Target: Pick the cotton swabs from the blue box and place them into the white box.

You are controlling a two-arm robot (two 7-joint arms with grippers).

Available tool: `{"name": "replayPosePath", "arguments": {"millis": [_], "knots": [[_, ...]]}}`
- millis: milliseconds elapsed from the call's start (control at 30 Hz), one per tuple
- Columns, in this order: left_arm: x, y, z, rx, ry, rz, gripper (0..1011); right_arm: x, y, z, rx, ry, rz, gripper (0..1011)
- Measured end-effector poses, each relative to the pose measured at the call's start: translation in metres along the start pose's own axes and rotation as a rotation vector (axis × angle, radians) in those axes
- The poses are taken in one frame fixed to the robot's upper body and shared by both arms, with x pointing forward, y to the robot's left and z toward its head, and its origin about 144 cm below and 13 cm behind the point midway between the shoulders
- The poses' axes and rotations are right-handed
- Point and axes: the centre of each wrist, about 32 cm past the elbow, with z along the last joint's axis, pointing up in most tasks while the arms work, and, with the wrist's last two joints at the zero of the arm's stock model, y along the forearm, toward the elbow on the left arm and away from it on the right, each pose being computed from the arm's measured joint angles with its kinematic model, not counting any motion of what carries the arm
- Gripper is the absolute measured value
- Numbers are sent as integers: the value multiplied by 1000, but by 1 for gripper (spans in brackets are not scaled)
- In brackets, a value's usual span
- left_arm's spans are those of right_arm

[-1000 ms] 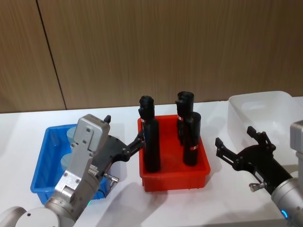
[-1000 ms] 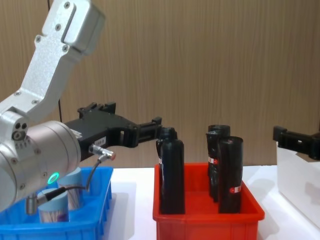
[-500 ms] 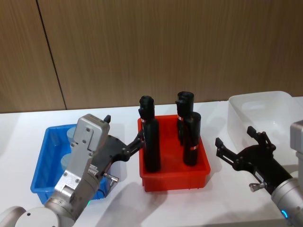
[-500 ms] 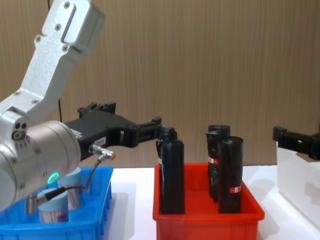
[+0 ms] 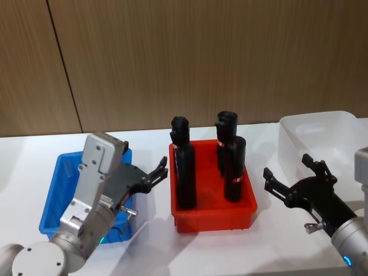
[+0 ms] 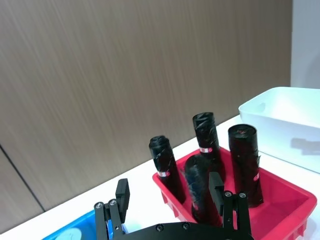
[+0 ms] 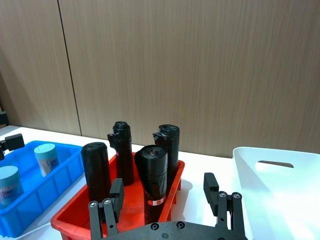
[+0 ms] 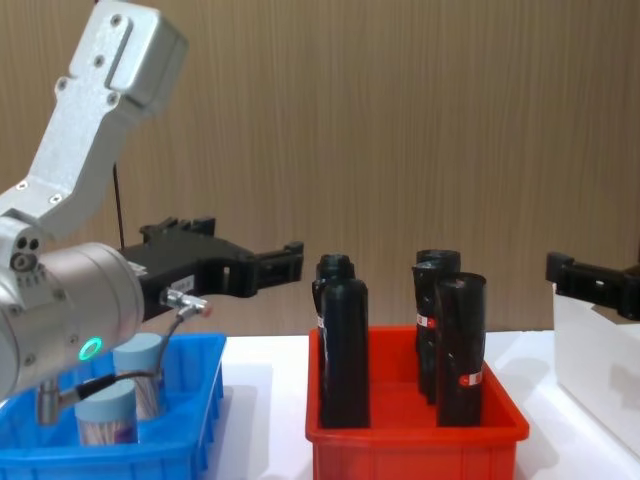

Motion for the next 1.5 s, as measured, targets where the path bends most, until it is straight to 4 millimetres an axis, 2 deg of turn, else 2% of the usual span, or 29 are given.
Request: {"name": "replayPosePath", "arguments": {"millis": [533, 1500], "knots": [[20, 3, -8, 107, 102, 99, 1004, 0, 0, 0, 0, 0, 0, 1002], [41, 10, -24, 245, 209, 246, 1004, 0, 0, 0, 0, 0, 0, 1002]]}}
